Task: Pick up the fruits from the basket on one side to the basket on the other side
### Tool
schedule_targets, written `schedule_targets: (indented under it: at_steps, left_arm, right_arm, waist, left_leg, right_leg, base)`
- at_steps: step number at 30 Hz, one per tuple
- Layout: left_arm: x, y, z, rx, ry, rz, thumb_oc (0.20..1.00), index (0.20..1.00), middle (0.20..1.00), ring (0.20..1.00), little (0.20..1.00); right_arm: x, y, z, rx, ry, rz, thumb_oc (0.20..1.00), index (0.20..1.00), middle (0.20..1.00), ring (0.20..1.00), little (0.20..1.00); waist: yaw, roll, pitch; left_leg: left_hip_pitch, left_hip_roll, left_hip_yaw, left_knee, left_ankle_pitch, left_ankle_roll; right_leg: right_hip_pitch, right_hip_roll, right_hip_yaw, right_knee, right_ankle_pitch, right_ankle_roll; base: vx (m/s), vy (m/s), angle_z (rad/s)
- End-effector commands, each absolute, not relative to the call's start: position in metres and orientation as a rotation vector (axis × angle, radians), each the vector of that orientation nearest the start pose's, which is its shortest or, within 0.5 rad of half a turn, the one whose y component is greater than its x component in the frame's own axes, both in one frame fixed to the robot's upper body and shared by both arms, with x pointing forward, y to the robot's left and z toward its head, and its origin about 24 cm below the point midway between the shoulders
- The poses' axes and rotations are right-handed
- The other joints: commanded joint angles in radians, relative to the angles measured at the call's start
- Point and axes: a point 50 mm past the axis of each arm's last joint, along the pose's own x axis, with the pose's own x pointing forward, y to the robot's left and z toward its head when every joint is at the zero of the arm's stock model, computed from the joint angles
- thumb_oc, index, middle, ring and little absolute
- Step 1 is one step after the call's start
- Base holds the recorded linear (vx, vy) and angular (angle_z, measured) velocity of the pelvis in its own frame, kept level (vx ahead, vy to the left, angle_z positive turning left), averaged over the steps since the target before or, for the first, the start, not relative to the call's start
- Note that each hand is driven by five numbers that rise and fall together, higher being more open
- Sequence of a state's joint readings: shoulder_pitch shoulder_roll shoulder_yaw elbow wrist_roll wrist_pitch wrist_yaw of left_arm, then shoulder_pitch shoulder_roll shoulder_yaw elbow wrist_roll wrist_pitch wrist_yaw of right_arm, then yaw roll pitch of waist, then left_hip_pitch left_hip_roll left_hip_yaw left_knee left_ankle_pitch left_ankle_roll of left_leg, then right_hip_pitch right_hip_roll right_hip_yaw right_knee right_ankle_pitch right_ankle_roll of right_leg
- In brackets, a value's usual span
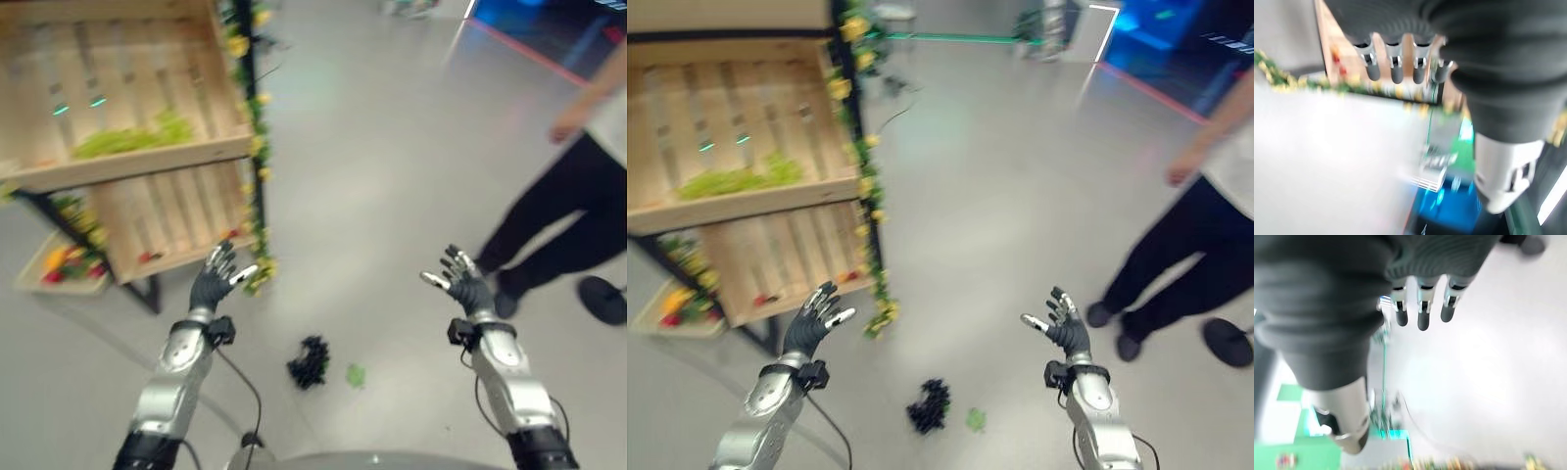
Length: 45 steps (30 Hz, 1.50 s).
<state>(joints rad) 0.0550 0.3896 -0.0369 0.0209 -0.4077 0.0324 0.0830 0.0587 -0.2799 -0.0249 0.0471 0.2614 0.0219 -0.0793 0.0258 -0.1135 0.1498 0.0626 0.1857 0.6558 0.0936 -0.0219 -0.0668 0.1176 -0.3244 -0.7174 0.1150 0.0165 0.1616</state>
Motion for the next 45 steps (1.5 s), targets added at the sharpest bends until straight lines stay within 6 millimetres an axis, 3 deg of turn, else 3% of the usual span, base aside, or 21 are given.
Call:
schedule_targets:
  at_steps: [1,6,8,9,10,11,12,13,16,20,21,22,25,28,32,36,39,40,42,44,45]
  left_arm:
    - [0.249,0.205,0.06,-0.109,-0.039,0.048,1.0,1.0,1.0,1.0,1.0]
    - [0.249,0.202,0.059,-0.134,-0.043,0.051,1.0,1.0,1.0,1.0,1.0]
    - [0.248,0.201,0.059,-0.152,-0.051,0.057,1.0,1.0,1.0,1.0,1.0]
    - [0.248,0.201,0.06,-0.152,-0.051,0.056,1.0,1.0,1.0,1.0,1.0]
    - [0.247,0.201,0.058,-0.158,-0.048,0.065,1.0,1.0,1.0,1.0,1.0]
    - [0.246,0.202,0.057,-0.165,-0.049,0.084,1.0,1.0,1.0,1.0,1.0]
    - [0.241,0.204,0.049,-0.179,-0.023,0.112,1.0,1.0,1.0,1.0,1.0]
    - [0.241,0.204,0.049,-0.179,-0.024,0.113,1.0,1.0,1.0,1.0,1.0]
    - [0.236,0.207,0.045,-0.188,-0.016,0.124,1.0,1.0,1.0,1.0,1.0]
    - [0.236,0.207,0.045,-0.182,-0.017,0.122,1.0,1.0,1.0,1.0,1.0]
    - [0.238,0.206,0.047,-0.176,-0.024,0.116,1.0,1.0,1.0,1.0,1.0]
    - [0.238,0.205,0.047,-0.176,-0.024,0.116,1.0,1.0,1.0,1.0,1.0]
    - [0.24,0.208,0.05,-0.146,-0.039,0.118,1.0,1.0,1.0,1.0,1.0]
    - [0.236,0.209,0.046,-0.149,-0.02,0.118,1.0,1.0,1.0,1.0,1.0]
    - [0.239,0.203,0.045,-0.133,-0.008,0.083,1.0,1.0,1.0,1.0,1.0]
    - [0.242,0.203,0.045,-0.057,0.006,0.047,1.0,1.0,1.0,1.0,1.0]
    - [0.245,0.204,0.047,-0.039,0.004,0.042,1.0,1.0,1.0,1.0,1.0]
    - [0.246,0.206,0.048,-0.015,0.001,0.047,1.0,1.0,1.0,1.0,1.0]
    - [0.246,0.206,0.049,-0.014,0.0,0.047,1.0,1.0,1.0,1.0,1.0]
    - [0.246,0.21,0.05,-0.01,-0.004,0.066,1.0,1.0,1.0,1.0,1.0]
    - [0.246,0.214,0.052,-0.006,-0.012,0.08,1.0,1.0,1.0,1.0,1.0]
  right_arm:
    - [0.246,-0.231,0.066,-0.075,-0.07,-0.154,1.0,1.0,1.0,1.0,1.0]
    - [0.242,-0.235,0.069,-0.088,-0.084,-0.155,1.0,1.0,1.0,1.0,1.0]
    - [0.24,-0.238,0.068,-0.094,-0.083,-0.157,1.0,1.0,1.0,1.0,1.0]
    - [0.24,-0.238,0.068,-0.094,-0.084,-0.158,1.0,1.0,1.0,1.0,1.0]
    - [0.24,-0.237,0.068,-0.1,-0.084,-0.147,1.0,1.0,1.0,1.0,1.0]
    - [0.241,-0.235,0.069,-0.111,-0.084,-0.131,1.0,1.0,1.0,1.0,1.0]
    - [0.244,-0.23,0.066,-0.123,-0.069,-0.092,1.0,1.0,1.0,1.0,1.0]
    - [0.245,-0.23,0.066,-0.123,-0.07,-0.091,1.0,1.0,1.0,1.0,1.0]
    - [0.246,-0.228,0.064,-0.112,-0.055,-0.063,1.0,1.0,1.0,1.0,1.0]
    - [0.245,-0.23,0.061,-0.099,-0.044,-0.066,1.0,1.0,1.0,1.0,1.0]
    - [0.245,-0.23,0.06,-0.101,-0.038,-0.062,1.0,1.0,1.0,1.0,1.0]
    - [0.245,-0.23,0.06,-0.101,-0.038,-0.062,1.0,1.0,1.0,1.0,1.0]
    - [0.247,-0.229,0.06,-0.101,-0.042,-0.06,1.0,1.0,1.0,1.0,1.0]
    - [0.248,-0.23,0.059,-0.101,-0.032,-0.056,1.0,1.0,1.0,1.0,1.0]
    - [0.239,-0.238,0.054,-0.07,-0.007,-0.092,1.0,1.0,1.0,1.0,1.0]
    - [0.23,-0.244,0.043,-0.055,0.038,-0.154,1.0,1.0,1.0,1.0,1.0]
    - [0.226,-0.245,0.041,-0.05,0.041,-0.175,1.0,1.0,1.0,1.0,1.0]
    - [0.225,-0.245,0.039,-0.044,0.044,-0.183,1.0,1.0,1.0,1.0,1.0]
    - [0.224,-0.245,0.039,-0.043,0.044,-0.183,1.0,1.0,1.0,1.0,1.0]
    - [0.222,-0.245,0.037,-0.045,0.048,-0.195,1.0,1.0,1.0,1.0,1.0]
    - [0.225,-0.243,0.039,-0.047,0.035,-0.189,1.0,1.0,1.0,1.0,1.0]
  waist:
    - [-0.044,0.07,0.003]
    - [-0.086,0.098,0.022]
    - [-0.078,0.108,0.057]
    - [-0.08,0.111,0.06]
    - [-0.074,0.114,0.073]
    - [-0.061,0.11,0.086]
    - [-0.028,0.11,0.087]
    - [-0.029,0.105,0.082]
    - [-0.018,0.119,0.08]
    - [-0.016,0.128,0.079]
    - [-0.014,0.138,0.082]
    - [-0.013,0.137,0.083]
    - [0.005,0.139,0.083]
    - [0.013,0.139,0.081]
    - [-0.02,0.144,0.067]
    - [-0.063,0.114,0.043]
    - [-0.08,0.101,0.044]
    - [-0.091,0.095,0.058]
    - [-0.087,0.093,0.058]
    - [-0.084,0.083,0.085]
    - [-0.06,0.091,0.095]
  left_leg:
    - [-0.036,0.089,0.027,0.1,-0.053,0.03]
    - [-0.021,0.178,0.02,0.19,-0.021,-0.035]
    - [-0.05,0.224,-0.142,0.363,0.042,-0.088]
    - [-0.055,0.233,-0.151,0.374,0.041,-0.095]
    - [-0.066,0.215,-0.256,0.4,0.058,-0.096]
    - [-0.091,0.135,-0.393,0.414,0.069,-0.067]
    - [-0.102,-0.023,-0.596,0.388,-0.017,-0.027]
    - [-0.106,-0.03,-0.594,0.38,-0.008,-0.024]
    - [-0.167,-0.16,-0.734,0.38,-0.049,0.006]
    - [-0.189,-0.206,-0.779,0.264,-0.089,0.013]
    - [-0.205,-0.221,-0.848,0.168,-0.047,-0.001]
    - [-0.203,-0.221,-0.847,0.166,-0.046,-0.001]
    - [-0.231,-0.245,-1.073,0.059,0.036,-0.026]
    - [-0.23,-0.257,-1.215,0.043,0.053,-0.048]
    - [-0.188,-0.188,-1.13,-0.07,0.088,-0.043]
    - [-0.112,-0.14,-0.952,-0.162,0.079,-0.006]
    - [-0.093,-0.128,-0.899,-0.172,0.064,0.007]
    - [-0.068,-0.105,-0.843,-0.173,0.045,0.018]
    - [-0.068,-0.106,-0.839,-0.172,0.044,0.018]
    - [-0.022,-0.093,-0.731,-0.169,0.01,0.03]
    - [-0.003,-0.083,-0.664,-0.161,-0.007,0.026]
  right_leg:
    - [0.023,0.003,0.071,-0.041,-0.045,0.009]
    - [0.04,0.113,0.158,-0.13,-0.106,-0.04]
    - [0.063,0.19,0.228,-0.153,-0.153,-0.087]
    - [0.067,0.197,0.226,-0.154,-0.156,-0.091]
    - [0.073,0.215,0.248,-0.16,-0.166,-0.104]
    - [0.049,0.215,0.281,-0.149,-0.154,-0.112]
    - [0.032,0.228,0.397,-0.145,-0.157,-0.107]
    - [0.023,0.221,0.397,-0.144,-0.154,-0.105]
    - [0.03,0.25,0.532,-0.134,-0.16,-0.112]
    - [0.037,0.274,0.621,-0.136,-0.173,-0.116]
    - [0.04,0.296,0.684,-0.136,-0.18,-0.118]
    - [0.04,0.296,0.685,-0.136,-0.18,-0.118]
    - [0.043,0.341,0.819,-0.126,-0.191,-0.121]
    - [0.047,0.371,0.932,-0.108,-0.209,-0.119]
    - [0.033,0.364,0.936,-0.105,-0.218,-0.114]
    - [-0.03,0.317,0.912,0.016,-0.22,-0.038]
    - [-0.08,0.312,0.894,0.087,-0.21,0.001]
    - [-0.129,0.297,0.817,0.154,-0.189,0.028]
    - [-0.135,0.297,0.821,0.164,-0.194,0.028]
    - [-0.199,0.225,0.606,0.191,-0.112,0.044]
    - [-0.196,0.137,0.432,0.202,-0.09,0.043]
  base:
    - [-0.02,-0.309,-0.57]
    - [0.06,-0.337,-0.68]
    - [0.15,-0.396,-0.67]
    - [0.06,-0.196,-0.76]
    - [-0.03,-0.105,-1.14]
    - [0.09,-0.13,-1.21]
    - [0.06,-0.055,-1.85]
    - [0.17,-0.1,-2.34]
    - [0.18,-0.108,-1.41]
    - [0.2,0.017,-1.04]
    - [0.13,0.047,-1.32]
    - [0.2,0.065,-1.32]
    - [0.18,0.047,-1.17]
    - [0.15,0.098,-1.36]
    - [0.12,0.212,-0.59]
    - [0.13,0.237,-0.45]
    - [0.08,0.21,-0.88]
    - [0.03,0.113,-0.61]
    - [0.02,0.101,-0.8]
    - [0.01,0.195,-1.19]
    - [-0.01,0.146,-1.42]
